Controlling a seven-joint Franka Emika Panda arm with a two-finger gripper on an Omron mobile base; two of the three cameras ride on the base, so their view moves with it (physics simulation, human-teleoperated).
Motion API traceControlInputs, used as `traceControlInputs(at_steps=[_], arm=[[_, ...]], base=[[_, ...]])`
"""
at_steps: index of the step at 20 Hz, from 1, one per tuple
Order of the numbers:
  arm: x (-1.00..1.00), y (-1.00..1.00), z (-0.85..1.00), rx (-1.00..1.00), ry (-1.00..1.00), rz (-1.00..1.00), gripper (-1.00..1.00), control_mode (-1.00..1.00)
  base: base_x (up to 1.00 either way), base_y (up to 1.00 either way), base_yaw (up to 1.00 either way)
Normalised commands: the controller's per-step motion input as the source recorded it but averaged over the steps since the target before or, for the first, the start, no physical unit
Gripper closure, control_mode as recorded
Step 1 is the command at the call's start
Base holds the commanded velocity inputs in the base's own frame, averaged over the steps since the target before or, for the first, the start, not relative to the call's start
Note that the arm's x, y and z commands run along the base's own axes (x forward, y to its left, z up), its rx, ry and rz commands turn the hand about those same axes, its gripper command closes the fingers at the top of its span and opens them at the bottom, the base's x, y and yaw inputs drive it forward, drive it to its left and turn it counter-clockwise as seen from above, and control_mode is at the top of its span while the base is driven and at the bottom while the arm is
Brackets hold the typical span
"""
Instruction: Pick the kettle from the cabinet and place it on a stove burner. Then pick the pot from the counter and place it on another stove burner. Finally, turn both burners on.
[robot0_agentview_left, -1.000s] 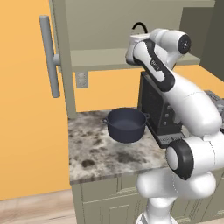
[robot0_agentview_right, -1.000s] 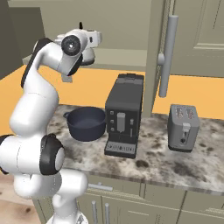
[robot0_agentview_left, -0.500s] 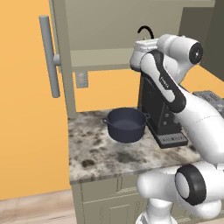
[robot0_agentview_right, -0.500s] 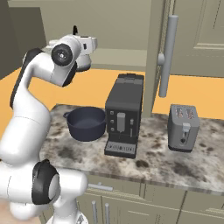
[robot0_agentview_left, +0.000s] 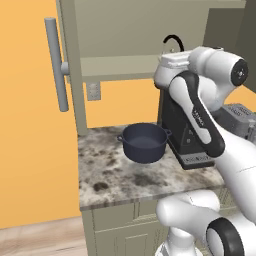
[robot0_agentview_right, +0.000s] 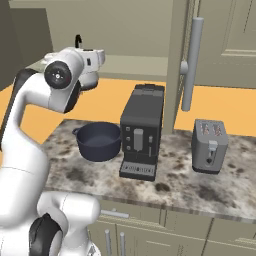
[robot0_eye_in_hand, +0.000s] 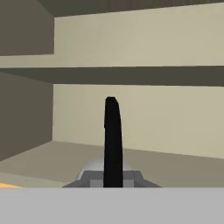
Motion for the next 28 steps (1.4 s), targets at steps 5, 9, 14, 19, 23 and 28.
traceControlInputs(at_steps=[5,9,14,19,23,28], arm=[[-0.60,0.00,0.00,0.00,0.00,0.00,1.00,-1.00],[-0.57,0.00,0.00,0.00,0.00,0.00,1.00,-1.00],[-0.54,0.00,0.00,0.00,0.00,0.00,1.00,-1.00],[-0.51,0.00,0.00,0.00,0.00,0.00,1.00,-1.00],[-0.44,0.00,-0.03,0.00,0.00,0.00,1.00,-1.00],[-0.47,0.00,-0.10,0.00,0.00,0.00,1.00,-1.00]], base=[[0.00,0.00,0.00],[0.00,0.00,0.00],[0.00,0.00,0.00],[0.00,0.00,0.00],[0.00,0.00,0.00],[0.00,0.00,0.00]])
